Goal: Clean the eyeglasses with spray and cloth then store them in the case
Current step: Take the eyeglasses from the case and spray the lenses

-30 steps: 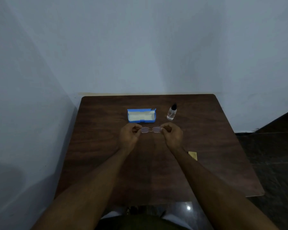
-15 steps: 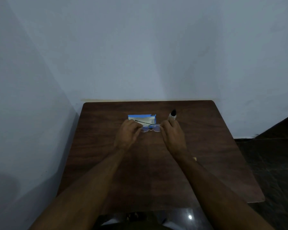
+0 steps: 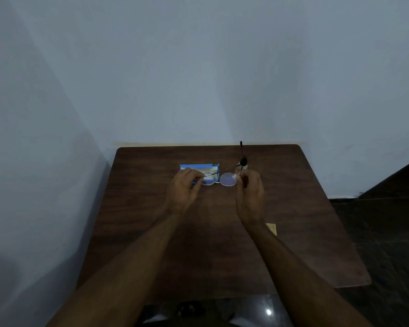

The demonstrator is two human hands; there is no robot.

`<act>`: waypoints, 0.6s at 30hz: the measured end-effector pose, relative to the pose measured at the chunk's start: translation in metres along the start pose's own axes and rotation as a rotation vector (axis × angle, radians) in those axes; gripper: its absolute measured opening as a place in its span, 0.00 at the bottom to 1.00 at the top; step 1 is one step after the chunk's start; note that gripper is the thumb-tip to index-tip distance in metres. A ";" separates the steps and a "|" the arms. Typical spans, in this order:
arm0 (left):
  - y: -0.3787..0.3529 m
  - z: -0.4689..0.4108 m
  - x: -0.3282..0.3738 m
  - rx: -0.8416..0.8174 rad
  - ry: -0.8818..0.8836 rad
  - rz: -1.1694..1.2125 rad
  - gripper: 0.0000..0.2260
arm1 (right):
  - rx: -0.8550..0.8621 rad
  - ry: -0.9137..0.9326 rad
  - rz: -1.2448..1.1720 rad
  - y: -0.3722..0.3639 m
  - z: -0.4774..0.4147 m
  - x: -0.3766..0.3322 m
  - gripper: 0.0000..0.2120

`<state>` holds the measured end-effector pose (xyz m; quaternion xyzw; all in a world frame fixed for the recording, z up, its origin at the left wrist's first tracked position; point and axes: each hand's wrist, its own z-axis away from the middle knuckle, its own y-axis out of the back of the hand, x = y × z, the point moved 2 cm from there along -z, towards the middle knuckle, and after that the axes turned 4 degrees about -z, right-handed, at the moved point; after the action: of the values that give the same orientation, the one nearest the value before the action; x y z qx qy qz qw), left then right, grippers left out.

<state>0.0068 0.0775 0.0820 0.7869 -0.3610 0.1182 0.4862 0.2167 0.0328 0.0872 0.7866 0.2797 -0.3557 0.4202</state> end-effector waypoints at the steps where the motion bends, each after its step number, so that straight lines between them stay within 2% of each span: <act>1: 0.000 0.000 0.002 0.009 0.011 0.005 0.03 | 0.003 -0.010 -0.009 0.001 0.000 0.000 0.03; 3: 0.001 0.000 0.009 0.043 0.060 0.065 0.02 | 0.019 -0.036 -0.031 0.003 0.000 0.002 0.03; 7: 0.007 -0.005 0.019 0.116 0.291 0.259 0.02 | 0.047 -0.106 -0.081 0.009 -0.001 0.000 0.03; 10: 0.007 -0.011 0.018 0.110 0.439 0.366 0.02 | 0.027 -0.120 -0.106 0.013 -0.005 -0.005 0.02; 13: 0.010 -0.014 0.017 0.057 0.581 0.577 0.04 | 0.014 -0.121 -0.128 0.018 -0.011 -0.014 0.02; 18: 0.030 -0.019 0.025 0.027 0.572 0.681 0.08 | 0.002 -0.092 -0.175 0.036 -0.032 -0.049 0.09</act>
<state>0.0071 0.0739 0.1255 0.5652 -0.4488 0.4894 0.4895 0.2249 0.0353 0.1551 0.7425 0.3272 -0.4270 0.3992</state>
